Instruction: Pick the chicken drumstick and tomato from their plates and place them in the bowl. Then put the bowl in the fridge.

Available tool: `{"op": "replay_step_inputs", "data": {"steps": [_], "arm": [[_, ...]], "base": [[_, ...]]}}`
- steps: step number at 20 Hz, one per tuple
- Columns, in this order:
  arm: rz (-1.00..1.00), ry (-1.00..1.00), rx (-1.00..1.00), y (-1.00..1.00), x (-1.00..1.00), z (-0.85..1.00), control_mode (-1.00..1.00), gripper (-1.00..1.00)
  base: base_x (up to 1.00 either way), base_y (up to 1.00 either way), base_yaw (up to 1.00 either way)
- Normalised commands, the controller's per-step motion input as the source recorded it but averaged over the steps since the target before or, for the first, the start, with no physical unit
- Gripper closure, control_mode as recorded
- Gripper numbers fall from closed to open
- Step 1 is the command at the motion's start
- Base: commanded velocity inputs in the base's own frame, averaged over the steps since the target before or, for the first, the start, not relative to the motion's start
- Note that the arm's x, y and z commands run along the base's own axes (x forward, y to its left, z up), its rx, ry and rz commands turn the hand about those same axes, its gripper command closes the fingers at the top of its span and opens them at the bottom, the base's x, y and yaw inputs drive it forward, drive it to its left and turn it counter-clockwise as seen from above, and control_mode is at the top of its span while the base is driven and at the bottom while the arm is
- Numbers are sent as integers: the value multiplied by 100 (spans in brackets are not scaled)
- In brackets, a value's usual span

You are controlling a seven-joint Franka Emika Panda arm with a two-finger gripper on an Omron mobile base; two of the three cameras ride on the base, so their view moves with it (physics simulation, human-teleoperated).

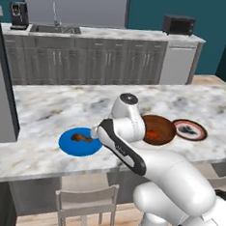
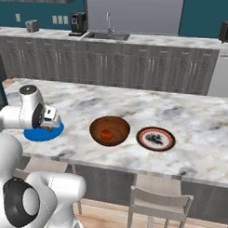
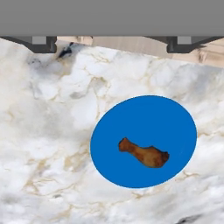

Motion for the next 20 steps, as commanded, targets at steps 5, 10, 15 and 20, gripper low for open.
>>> {"op": "replay_step_inputs", "data": {"steps": [5,10,15,20], "arm": [[0,0,0,0,0,0,100,-100],[0,0,0,0,0,0,100,-100],[0,0,0,0,0,0,100,-100],[0,0,0,0,0,0,-100,-100]], "base": [[13,11,2],[0,0,0],[0,0,0],[0,0,0]]}}
